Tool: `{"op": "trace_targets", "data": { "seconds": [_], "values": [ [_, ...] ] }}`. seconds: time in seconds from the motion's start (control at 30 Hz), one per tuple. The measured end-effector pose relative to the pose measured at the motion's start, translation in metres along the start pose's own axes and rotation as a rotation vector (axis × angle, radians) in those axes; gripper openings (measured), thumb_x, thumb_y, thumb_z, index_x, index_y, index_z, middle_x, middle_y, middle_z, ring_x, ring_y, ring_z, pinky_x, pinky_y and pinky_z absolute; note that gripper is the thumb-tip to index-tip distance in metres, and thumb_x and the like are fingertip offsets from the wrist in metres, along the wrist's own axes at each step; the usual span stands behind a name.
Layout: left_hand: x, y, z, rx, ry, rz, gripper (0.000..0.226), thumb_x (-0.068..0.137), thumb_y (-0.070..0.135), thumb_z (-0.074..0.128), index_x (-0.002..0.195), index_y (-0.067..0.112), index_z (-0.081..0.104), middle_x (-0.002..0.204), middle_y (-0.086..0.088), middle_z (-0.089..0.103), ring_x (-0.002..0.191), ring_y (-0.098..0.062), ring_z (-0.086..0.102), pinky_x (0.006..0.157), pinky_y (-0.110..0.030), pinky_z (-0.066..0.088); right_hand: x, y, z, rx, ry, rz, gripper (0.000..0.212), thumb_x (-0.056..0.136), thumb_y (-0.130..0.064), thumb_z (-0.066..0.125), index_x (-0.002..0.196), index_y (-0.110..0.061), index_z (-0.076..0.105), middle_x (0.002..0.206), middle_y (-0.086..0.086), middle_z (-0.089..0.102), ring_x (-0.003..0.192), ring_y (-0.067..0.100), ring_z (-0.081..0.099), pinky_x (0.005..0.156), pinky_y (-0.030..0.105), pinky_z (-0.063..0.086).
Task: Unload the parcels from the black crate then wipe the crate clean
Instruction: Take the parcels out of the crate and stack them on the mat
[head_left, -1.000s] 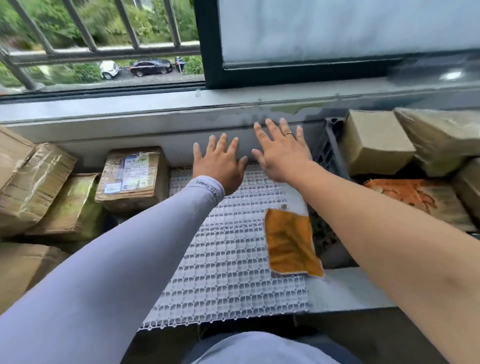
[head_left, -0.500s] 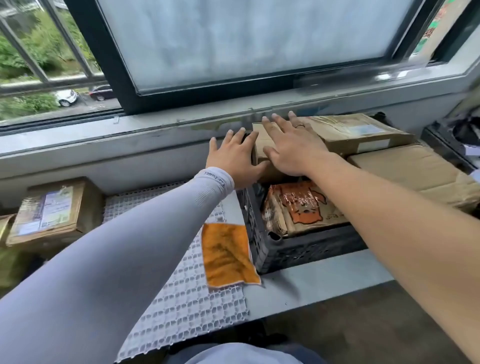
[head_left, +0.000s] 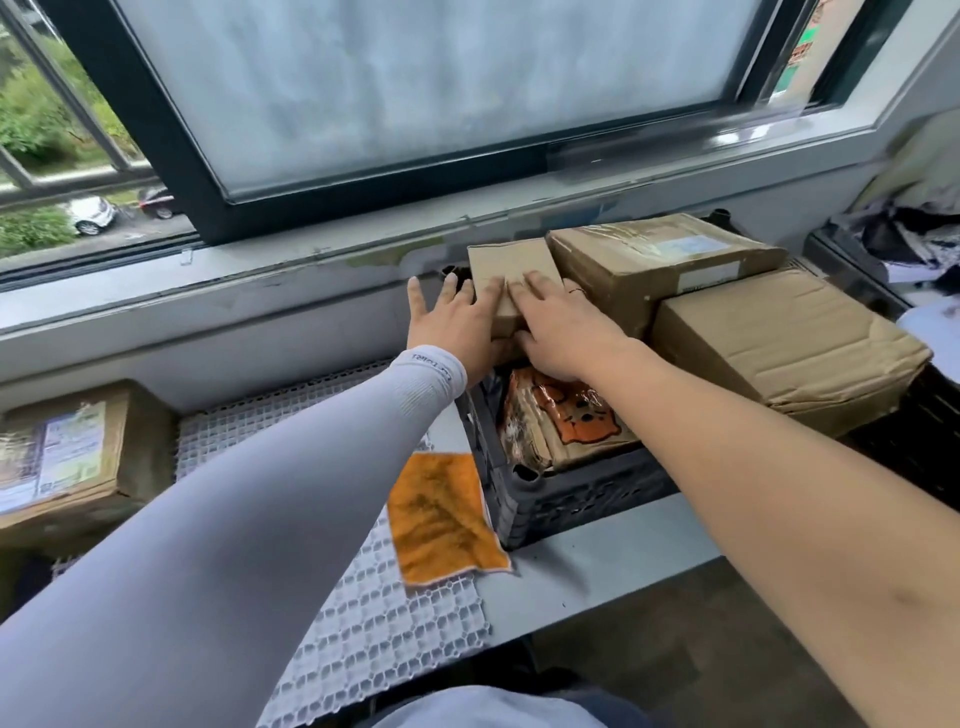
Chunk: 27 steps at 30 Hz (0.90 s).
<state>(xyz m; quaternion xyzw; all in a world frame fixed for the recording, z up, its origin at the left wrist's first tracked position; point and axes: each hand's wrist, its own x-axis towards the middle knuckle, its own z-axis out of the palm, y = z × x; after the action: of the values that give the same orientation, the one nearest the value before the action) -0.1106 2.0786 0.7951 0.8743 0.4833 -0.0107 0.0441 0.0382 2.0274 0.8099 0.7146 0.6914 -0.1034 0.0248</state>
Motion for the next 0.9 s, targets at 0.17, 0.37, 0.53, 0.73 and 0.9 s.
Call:
{"op": "trace_targets", "data": {
  "seconds": [0.17,0.37,0.53,0.73,0.9],
  "values": [
    [-0.003,-0.008,-0.009,-0.011,0.071,0.056,0.076,0.103,0.053,0.046,0.164,0.027,0.008,0.169,-0.011,0.026,0.159,-0.032,0.010,0.119,-0.070,-0.009,-0.005,-0.008,-0.002,0.039,0.116,0.026,0.067,0.109,-0.039,0.042,0.165,-0.019,0.012,0.172,0.006,0.009,0.151,0.048,0.017,0.125,0.054,0.020],
    [-0.010,-0.018,-0.018,-0.057,0.125,0.050,0.077,0.103,0.046,0.051,0.164,0.026,0.008,0.169,-0.013,0.025,0.159,-0.032,0.010,0.120,-0.071,-0.007,-0.011,-0.022,-0.010,-0.040,0.204,0.008,0.066,0.108,-0.039,0.041,0.164,-0.017,0.015,0.171,0.008,0.013,0.151,0.051,0.017,0.125,0.055,0.021],
    [-0.016,-0.036,-0.025,-0.099,0.245,-0.007,0.082,0.102,0.048,0.054,0.165,0.028,0.005,0.170,-0.009,0.024,0.159,-0.030,0.010,0.120,-0.068,-0.007,-0.008,-0.043,-0.025,-0.122,0.287,-0.029,0.067,0.107,-0.039,0.045,0.164,-0.018,0.016,0.171,0.008,0.014,0.151,0.050,0.017,0.125,0.056,0.023],
    [-0.036,-0.075,-0.034,-0.073,0.326,-0.092,0.080,0.102,0.047,0.051,0.165,0.029,0.006,0.169,-0.008,0.025,0.159,-0.028,0.011,0.122,-0.067,-0.003,0.007,-0.085,-0.028,-0.127,0.333,-0.110,0.067,0.108,-0.041,0.042,0.164,-0.016,0.017,0.171,0.010,0.014,0.150,0.053,0.016,0.125,0.057,0.021],
    [-0.070,-0.119,-0.018,-0.039,0.301,-0.224,0.077,0.104,0.050,0.046,0.165,0.028,0.006,0.171,-0.009,0.022,0.159,-0.029,0.011,0.122,-0.069,-0.002,0.035,-0.130,0.002,-0.163,0.312,-0.266,0.065,0.108,-0.036,0.043,0.163,-0.012,0.019,0.169,0.015,0.017,0.148,0.053,0.023,0.124,0.058,0.022]
  ]
}}
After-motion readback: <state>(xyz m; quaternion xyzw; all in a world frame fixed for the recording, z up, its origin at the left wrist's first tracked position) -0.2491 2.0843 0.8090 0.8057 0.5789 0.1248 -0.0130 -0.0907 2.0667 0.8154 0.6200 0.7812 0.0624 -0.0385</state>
